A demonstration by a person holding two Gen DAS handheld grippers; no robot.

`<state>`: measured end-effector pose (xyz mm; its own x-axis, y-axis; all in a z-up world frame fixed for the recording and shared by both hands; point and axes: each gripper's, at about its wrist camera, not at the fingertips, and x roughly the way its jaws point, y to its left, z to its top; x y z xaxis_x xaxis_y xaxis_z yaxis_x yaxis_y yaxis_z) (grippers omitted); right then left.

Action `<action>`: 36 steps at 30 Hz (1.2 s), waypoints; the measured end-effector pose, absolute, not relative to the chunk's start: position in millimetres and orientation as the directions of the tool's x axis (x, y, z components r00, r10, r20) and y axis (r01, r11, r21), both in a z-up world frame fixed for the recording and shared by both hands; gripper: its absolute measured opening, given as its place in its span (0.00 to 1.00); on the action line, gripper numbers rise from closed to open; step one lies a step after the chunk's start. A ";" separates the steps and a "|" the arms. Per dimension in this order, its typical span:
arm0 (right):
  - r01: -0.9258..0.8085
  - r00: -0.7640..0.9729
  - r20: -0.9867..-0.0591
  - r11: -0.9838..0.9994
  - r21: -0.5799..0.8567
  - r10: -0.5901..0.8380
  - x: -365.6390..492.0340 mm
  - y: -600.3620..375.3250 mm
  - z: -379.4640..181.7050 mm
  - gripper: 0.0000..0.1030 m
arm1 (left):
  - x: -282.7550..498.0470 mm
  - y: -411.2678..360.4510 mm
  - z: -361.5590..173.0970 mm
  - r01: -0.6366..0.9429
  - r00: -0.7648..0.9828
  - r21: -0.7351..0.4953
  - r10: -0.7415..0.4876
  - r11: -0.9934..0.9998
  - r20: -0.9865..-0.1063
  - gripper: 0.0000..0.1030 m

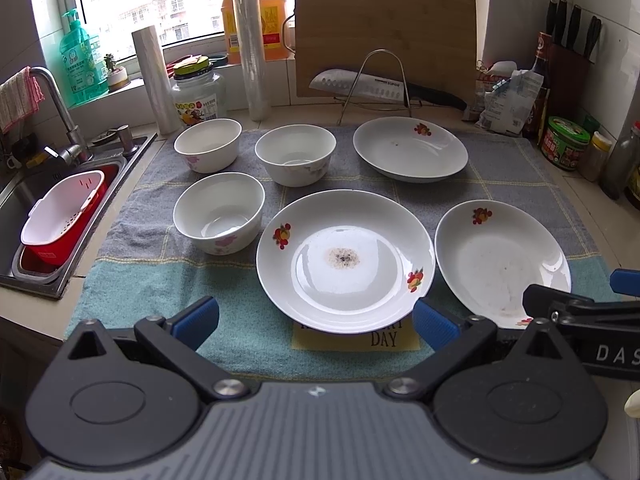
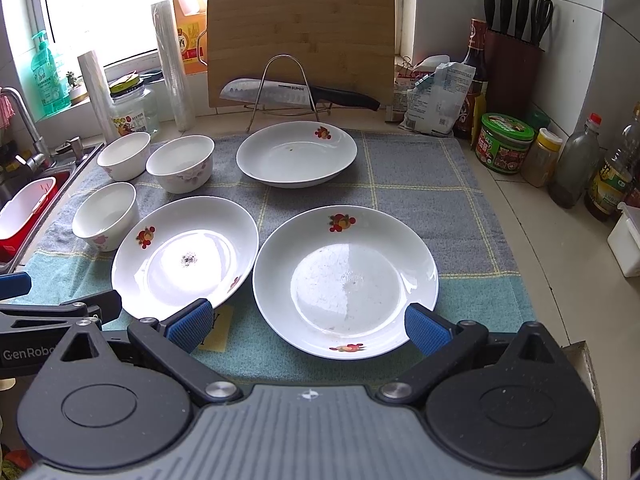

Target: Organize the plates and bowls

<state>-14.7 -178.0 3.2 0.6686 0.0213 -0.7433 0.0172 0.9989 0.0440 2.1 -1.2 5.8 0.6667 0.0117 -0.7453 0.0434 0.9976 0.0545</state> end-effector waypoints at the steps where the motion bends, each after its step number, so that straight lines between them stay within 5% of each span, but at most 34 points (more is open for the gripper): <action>1: 0.017 0.669 -0.743 0.999 0.044 0.021 -14.6 -178.1 3.3 1.00 | 1.8 -1.0 5.7 0.043 0.667 0.053 0.011 0.998 -0.745 0.99; 36: 0.001 0.685 -0.728 0.999 0.042 0.030 -16.4 -179.3 5.6 1.00 | 0.0 -2.0 9.9 0.040 0.672 0.059 0.017 0.997 -0.741 0.99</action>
<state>-16.4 -179.3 5.6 0.6852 0.0301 -0.7277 0.0012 0.9991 0.0424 0.0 -2.0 9.9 0.6716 0.0172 -0.7407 0.0396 0.9975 0.0591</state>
